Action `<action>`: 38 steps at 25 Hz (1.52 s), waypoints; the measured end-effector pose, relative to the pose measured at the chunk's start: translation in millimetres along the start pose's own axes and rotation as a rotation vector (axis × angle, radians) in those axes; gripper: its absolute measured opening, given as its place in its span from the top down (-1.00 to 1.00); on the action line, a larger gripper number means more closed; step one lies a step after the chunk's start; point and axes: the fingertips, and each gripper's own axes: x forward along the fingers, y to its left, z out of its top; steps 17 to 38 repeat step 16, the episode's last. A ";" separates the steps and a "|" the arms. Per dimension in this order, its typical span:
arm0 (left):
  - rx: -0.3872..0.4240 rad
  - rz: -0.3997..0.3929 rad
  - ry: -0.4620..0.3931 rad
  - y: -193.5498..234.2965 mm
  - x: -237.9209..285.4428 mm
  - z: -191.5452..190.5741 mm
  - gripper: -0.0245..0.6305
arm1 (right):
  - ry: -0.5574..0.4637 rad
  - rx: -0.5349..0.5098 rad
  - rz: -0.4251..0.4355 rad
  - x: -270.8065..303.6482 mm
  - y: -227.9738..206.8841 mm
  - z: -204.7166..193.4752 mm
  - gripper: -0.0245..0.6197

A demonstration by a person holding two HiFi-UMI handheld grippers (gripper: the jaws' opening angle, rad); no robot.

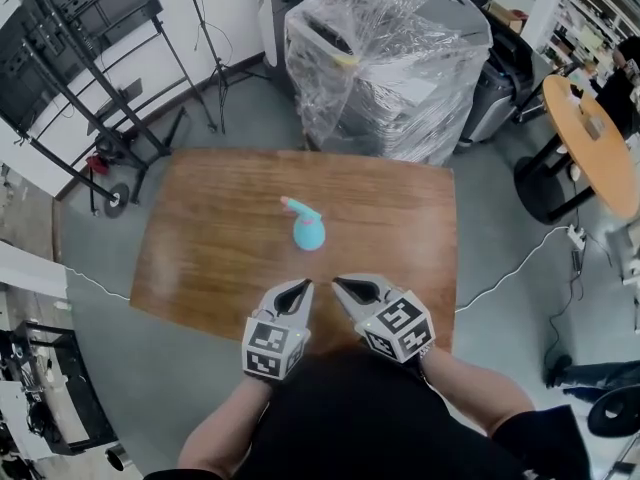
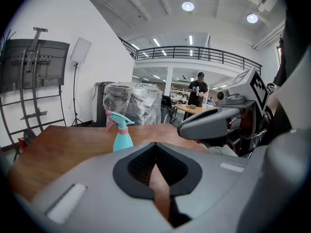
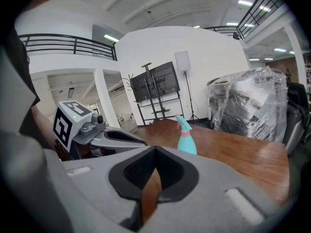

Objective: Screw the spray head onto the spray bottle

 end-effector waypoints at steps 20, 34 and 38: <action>0.008 0.031 0.000 -14.3 -4.3 -1.5 0.87 | -0.017 -0.015 0.015 -13.7 4.3 -5.6 0.95; 0.008 0.031 0.000 -14.3 -4.3 -1.5 0.87 | -0.017 -0.015 0.015 -13.7 4.3 -5.6 0.95; 0.008 0.031 0.000 -14.3 -4.3 -1.5 0.87 | -0.017 -0.015 0.015 -13.7 4.3 -5.6 0.95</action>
